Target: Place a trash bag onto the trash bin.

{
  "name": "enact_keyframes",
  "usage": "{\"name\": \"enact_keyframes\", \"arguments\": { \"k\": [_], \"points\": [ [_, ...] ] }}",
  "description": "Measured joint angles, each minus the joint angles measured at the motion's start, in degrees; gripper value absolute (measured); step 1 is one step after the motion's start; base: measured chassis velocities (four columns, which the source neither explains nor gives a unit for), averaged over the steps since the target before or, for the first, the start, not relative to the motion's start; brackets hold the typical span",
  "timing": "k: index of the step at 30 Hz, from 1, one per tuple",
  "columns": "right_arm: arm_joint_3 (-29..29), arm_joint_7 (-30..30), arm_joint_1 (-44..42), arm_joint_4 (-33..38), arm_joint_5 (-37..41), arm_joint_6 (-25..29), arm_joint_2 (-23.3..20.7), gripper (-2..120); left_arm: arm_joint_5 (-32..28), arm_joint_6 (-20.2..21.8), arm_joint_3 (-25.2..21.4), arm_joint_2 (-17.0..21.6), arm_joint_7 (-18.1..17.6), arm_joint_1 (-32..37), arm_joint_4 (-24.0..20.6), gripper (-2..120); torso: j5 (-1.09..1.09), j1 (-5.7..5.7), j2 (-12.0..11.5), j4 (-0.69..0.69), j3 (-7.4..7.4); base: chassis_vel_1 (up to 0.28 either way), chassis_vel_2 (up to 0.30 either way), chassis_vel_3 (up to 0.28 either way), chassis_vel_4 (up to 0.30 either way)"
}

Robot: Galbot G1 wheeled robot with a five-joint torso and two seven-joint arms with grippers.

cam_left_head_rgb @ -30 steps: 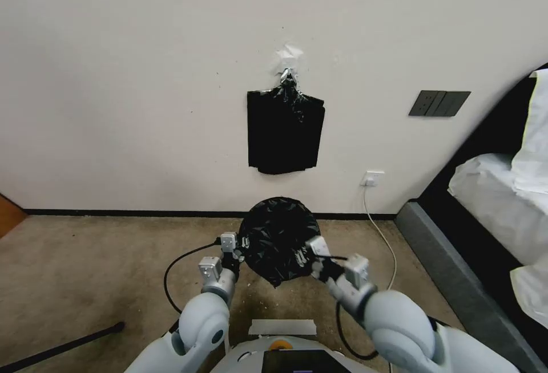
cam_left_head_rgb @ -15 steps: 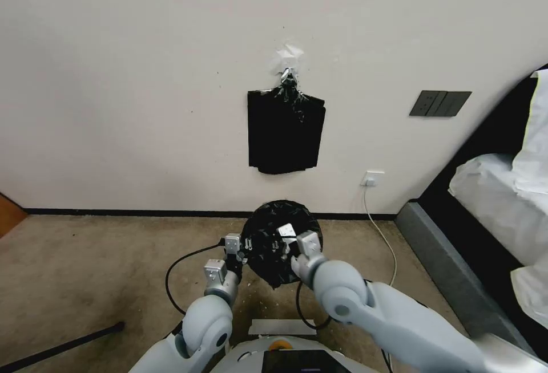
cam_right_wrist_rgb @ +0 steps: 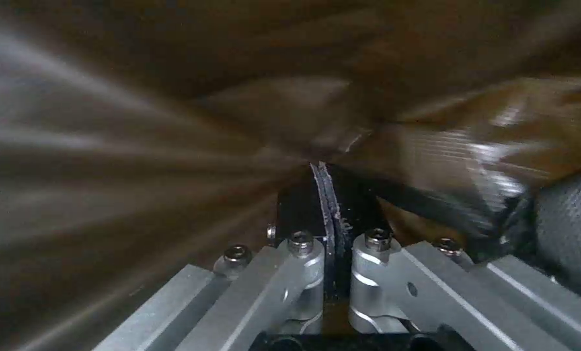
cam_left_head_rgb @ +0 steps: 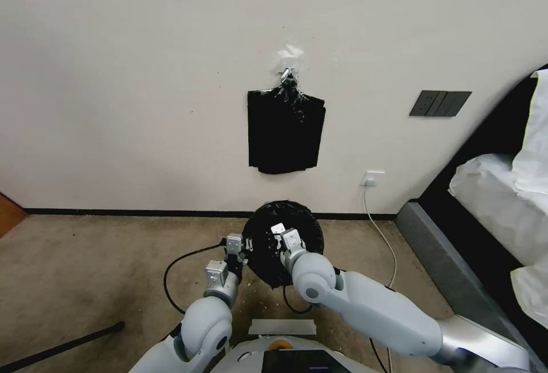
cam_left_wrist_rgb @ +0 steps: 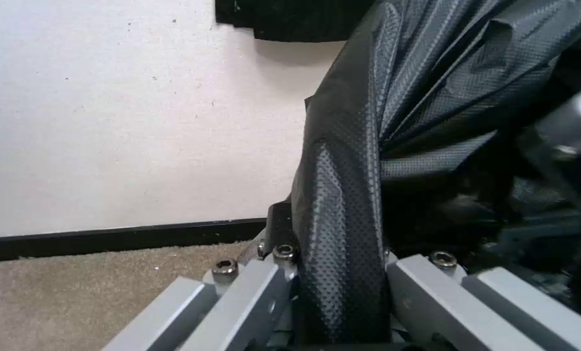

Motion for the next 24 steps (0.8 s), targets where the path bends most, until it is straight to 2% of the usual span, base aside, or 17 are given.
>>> {"name": "enact_keyframes", "arguments": {
  "k": [24],
  "points": [
    [1.13, 0.91, -0.08, -4.85, 0.77, 0.41, 1.39, 0, -1.29, -0.07, 0.17, -0.39, 0.07, 0.42, -1.10, 1, 0.00, 0.00, 0.00, 0.00, -0.01, 0.000, 0.000, 0.000, 0.000]
  ]
}}
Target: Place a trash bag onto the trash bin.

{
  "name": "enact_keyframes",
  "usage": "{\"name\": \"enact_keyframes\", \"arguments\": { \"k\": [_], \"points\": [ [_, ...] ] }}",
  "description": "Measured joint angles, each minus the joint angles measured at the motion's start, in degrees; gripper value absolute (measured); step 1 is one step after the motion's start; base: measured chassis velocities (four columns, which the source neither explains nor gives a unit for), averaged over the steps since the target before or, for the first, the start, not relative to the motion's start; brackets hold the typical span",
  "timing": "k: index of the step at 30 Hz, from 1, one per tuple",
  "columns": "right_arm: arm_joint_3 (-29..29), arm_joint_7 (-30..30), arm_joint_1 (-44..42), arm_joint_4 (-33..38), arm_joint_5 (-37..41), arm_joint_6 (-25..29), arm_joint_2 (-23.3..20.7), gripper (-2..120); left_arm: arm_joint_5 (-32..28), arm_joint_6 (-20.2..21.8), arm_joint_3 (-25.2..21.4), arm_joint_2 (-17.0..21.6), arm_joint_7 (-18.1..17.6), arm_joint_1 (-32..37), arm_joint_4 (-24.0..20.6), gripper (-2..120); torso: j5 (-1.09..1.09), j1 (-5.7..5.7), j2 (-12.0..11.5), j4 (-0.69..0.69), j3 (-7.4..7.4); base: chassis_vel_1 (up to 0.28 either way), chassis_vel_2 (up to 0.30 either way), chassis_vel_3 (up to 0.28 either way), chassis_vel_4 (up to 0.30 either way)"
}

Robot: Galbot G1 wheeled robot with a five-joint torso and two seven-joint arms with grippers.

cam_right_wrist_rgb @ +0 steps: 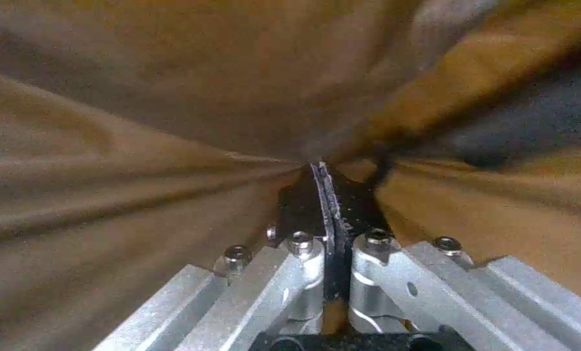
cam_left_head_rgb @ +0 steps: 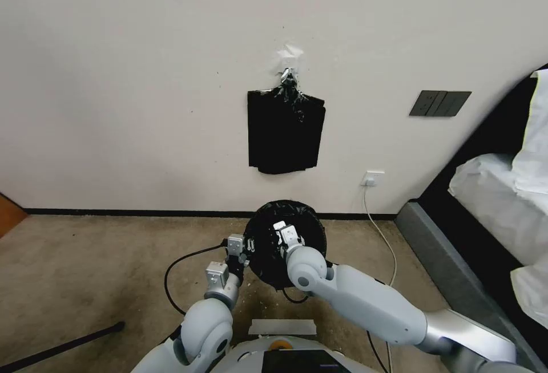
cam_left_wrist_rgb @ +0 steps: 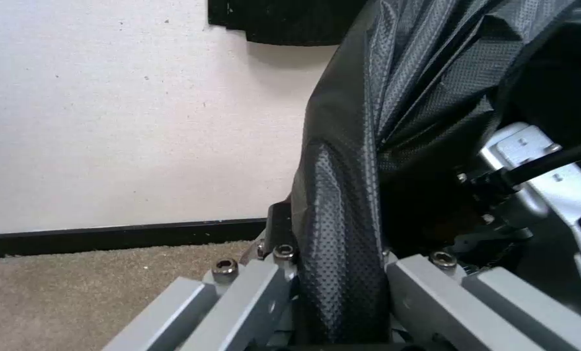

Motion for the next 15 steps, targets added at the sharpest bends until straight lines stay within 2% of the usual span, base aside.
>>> {"name": "enact_keyframes", "arguments": {
  "k": [15],
  "points": [
    [0.57, -0.18, -0.54, -1.27, -0.13, 0.16, 0.30, 0, -1.59, 0.09, -0.42, 0.32, -0.19, 0.49, -1.13, 1, 0.00, 0.00, 0.00, 0.00, 0.00, 0.000, 0.000, 0.000, 0.000]
  ]
}}
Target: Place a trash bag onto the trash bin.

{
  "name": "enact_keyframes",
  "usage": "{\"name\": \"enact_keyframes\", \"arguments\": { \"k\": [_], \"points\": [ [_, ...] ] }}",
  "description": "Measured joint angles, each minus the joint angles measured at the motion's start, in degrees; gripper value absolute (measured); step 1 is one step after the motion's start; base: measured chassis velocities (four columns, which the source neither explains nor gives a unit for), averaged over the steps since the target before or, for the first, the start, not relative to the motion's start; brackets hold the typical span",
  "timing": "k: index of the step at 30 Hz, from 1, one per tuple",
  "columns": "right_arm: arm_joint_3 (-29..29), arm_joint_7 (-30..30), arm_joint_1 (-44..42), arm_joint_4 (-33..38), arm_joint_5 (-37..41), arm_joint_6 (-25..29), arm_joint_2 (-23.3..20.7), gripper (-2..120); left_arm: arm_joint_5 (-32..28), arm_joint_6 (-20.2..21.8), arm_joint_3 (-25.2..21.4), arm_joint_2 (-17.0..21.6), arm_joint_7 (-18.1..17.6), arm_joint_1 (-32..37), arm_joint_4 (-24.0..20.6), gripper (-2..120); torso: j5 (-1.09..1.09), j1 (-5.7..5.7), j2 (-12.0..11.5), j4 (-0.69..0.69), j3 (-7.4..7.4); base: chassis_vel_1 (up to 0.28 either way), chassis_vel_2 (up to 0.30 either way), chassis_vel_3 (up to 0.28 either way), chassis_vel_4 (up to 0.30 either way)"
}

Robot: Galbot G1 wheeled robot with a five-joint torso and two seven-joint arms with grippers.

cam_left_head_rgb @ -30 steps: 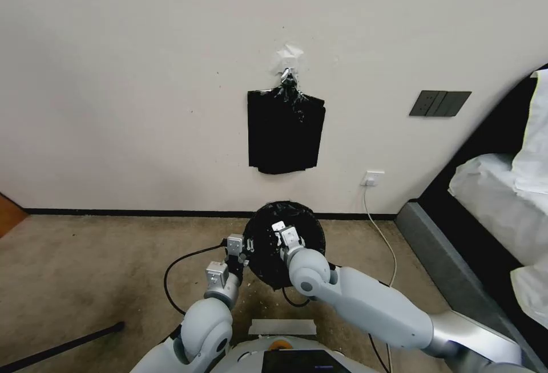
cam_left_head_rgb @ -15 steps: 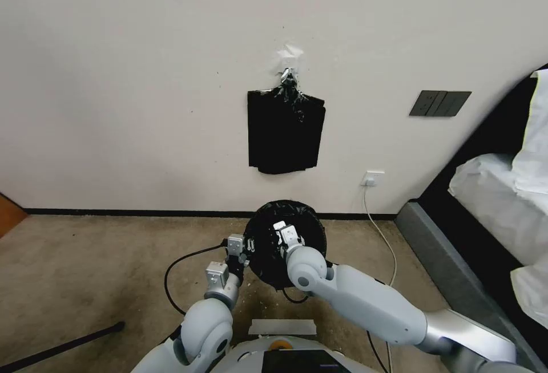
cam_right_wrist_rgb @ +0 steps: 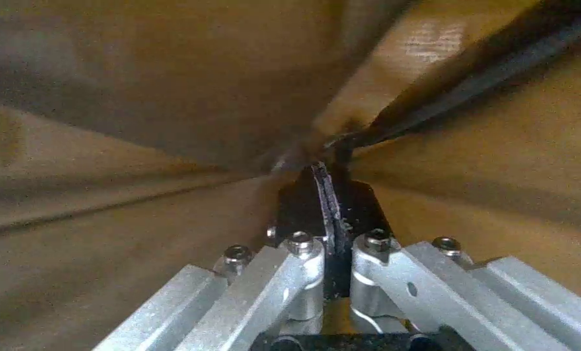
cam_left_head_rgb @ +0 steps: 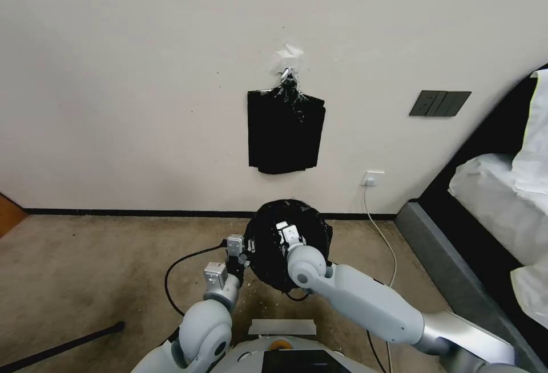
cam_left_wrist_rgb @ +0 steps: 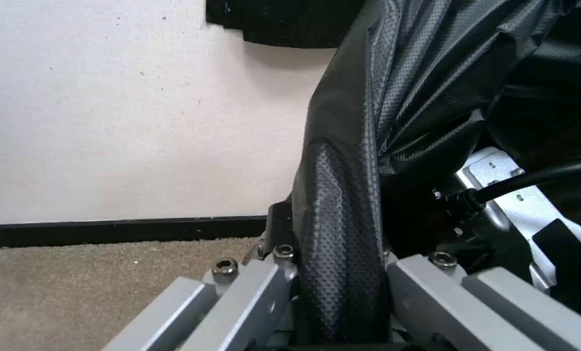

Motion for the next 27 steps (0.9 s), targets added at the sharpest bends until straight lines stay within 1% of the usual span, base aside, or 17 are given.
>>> {"name": "enact_keyframes", "arguments": {
  "k": [27],
  "points": [
    [0.89, -0.39, -1.56, -0.16, -0.01, 0.49, -0.13, 0, -1.01, 0.19, -0.06, 0.06, -0.09, 0.87, -0.87, 1, 0.00, 0.00, 0.00, 0.00, 0.00, 0.000, 0.000, 0.000, 0.000]
  ]
}}
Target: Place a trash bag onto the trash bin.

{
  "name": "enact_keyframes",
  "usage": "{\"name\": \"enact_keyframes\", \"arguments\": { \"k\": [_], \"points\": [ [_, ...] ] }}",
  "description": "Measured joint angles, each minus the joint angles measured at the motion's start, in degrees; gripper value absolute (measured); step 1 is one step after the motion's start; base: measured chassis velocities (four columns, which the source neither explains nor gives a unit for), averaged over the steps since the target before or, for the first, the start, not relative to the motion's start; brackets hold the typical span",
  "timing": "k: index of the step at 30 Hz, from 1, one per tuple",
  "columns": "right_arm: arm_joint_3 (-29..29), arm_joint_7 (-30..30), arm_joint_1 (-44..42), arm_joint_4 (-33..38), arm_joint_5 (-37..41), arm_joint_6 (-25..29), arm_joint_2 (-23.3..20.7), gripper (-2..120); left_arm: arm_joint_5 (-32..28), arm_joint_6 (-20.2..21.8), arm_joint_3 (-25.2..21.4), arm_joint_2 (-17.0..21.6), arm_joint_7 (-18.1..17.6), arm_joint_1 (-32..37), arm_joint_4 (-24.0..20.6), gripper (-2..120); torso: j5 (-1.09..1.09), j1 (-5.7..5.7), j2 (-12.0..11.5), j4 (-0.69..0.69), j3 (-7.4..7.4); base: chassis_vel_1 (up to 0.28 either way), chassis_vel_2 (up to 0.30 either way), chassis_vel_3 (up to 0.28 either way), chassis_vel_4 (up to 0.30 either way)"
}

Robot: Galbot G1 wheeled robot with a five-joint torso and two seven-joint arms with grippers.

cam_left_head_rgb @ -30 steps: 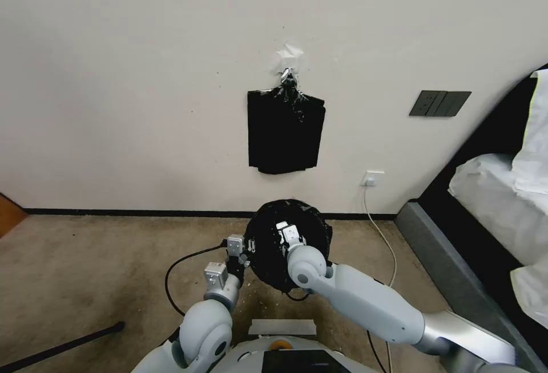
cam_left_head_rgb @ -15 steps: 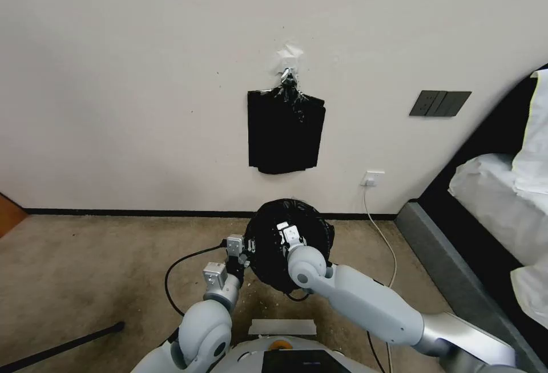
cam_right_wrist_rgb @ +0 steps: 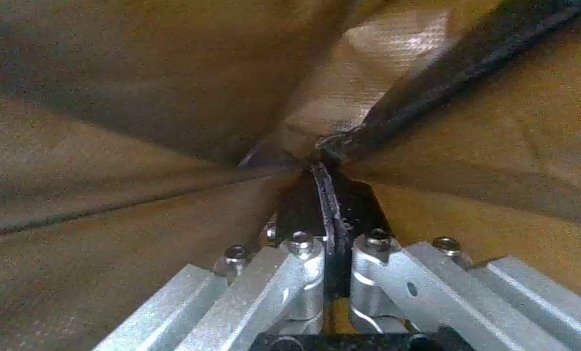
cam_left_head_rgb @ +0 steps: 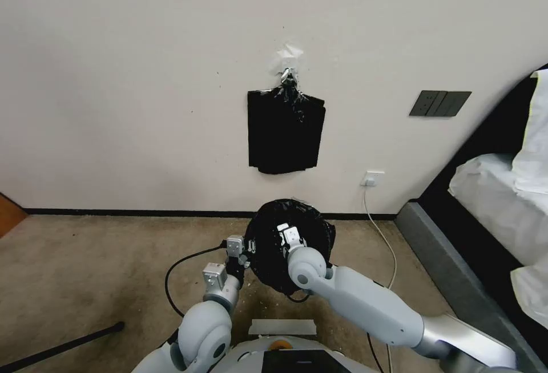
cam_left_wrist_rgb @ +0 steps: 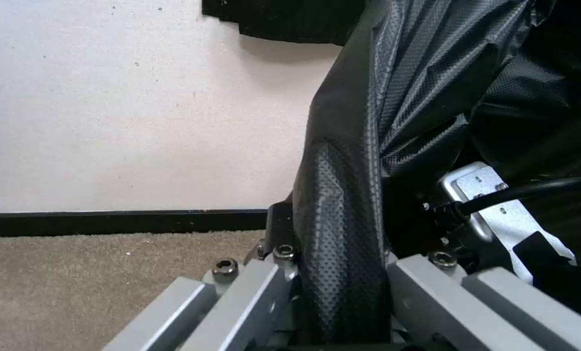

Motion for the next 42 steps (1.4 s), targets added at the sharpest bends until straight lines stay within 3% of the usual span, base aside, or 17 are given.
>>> {"name": "enact_keyframes", "arguments": {
  "k": [12, 14, 18, 22, 23, 26, 27, 31, 35, 38, 42],
  "points": [
    [0.20, -0.25, -0.54, 3.18, 0.27, 0.15, -1.35, 0, -0.47, 0.31, -0.23, -0.42, -0.48, 0.29, 0.43, 1, 0.00, 0.00, 0.00, 0.01, 0.00, 0.000, 0.000, 0.000, 0.000],
    [0.74, -0.66, -1.49, 6.80, 0.72, -0.15, -3.03, 11, -2.65, 1.33, -0.32, -0.58, -1.97, -0.37, 0.94, 1, 0.01, 0.00, 0.00, 0.00, 0.00, 0.000, 0.000, 0.000, 0.000],
    [1.89, -0.95, -2.86, 10.16, 1.75, -0.50, -4.50, 22, -4.33, 2.09, -0.35, -0.84, -3.15, -1.11, 1.80, 1, 0.00, 0.00, 0.00, 0.00, 0.00, 0.000, 0.000, 0.000, 0.000],
    [5.57, -3.40, -7.81, 17.05, 1.76, -0.52, -7.21, 40, -10.88, 3.98, -0.55, -1.79, -6.49, -2.81, 3.80, 1, 0.00, 0.00, 0.00, -0.01, 0.00, 0.000, 0.000, 0.000, 0.000],
    [5.57, -3.40, -7.81, 17.05, 1.76, -0.52, -7.21, 40, -10.88, 3.98, -0.55, -1.79, -6.49, -2.81, 3.80, 1, 0.00, 0.00, 0.00, -0.01, 0.00, 0.000, 0.000, 0.000, 0.000],
    [10.05, -6.20, -13.34, 22.17, 0.43, -0.59, -8.76, 54, -19.49, 5.84, -0.78, -2.56, -10.30, -4.16, 5.42, 1, 0.01, 0.00, 0.00, -0.01, 0.00, 0.000, 0.000, 0.000, 0.000],
    [10.05, -6.20, -13.34, 22.17, 0.43, -0.59, -8.76, 54, -19.49, 5.84, -0.78, -2.56, -10.30, -4.16, 5.42, 1, 0.01, 0.00, 0.00, -0.01, 0.00, 0.000, 0.000, 0.000, 0.000],
    [15.97, -9.86, -19.28, 25.28, -2.08, -0.65, -10.10, 74, -27.65, 8.50, -0.73, -3.74, -15.97, -6.56, 8.08, 1, 0.00, 0.00, 0.00, -0.01, 0.00, 0.000, 0.000, 0.000, 0.000],
    [17.79, -10.88, -20.99, 25.42, -2.79, -0.66, -10.24, 82, -29.11, 9.35, -0.48, -4.19, -17.74, -7.49, 9.51, 1, 0.01, 0.00, 0.00, -0.01, 0.00, 0.000, 0.000, 0.000, 0.000],
    [19.41, -12.02, -22.86, 25.23, -3.73, -0.69, -10.19, 96, -29.45, 9.79, -0.25, -4.77, -19.05, -8.78, 12.11, 1, 0.01, 0.00, 0.00, 0.00, 0.00, 0.000, 0.000, 0.000, 0.000],
    [19.92, -12.61, -23.70, 25.03, -4.18, -0.74, -9.92, 100, -29.47, 9.80, -0.11, -5.29, -19.46, -9.80, 14.06, 1, 0.01, 0.00, 0.00, 0.00, 0.00, 0.000, 0.000, 0.000, 0.000]
  ]
}}
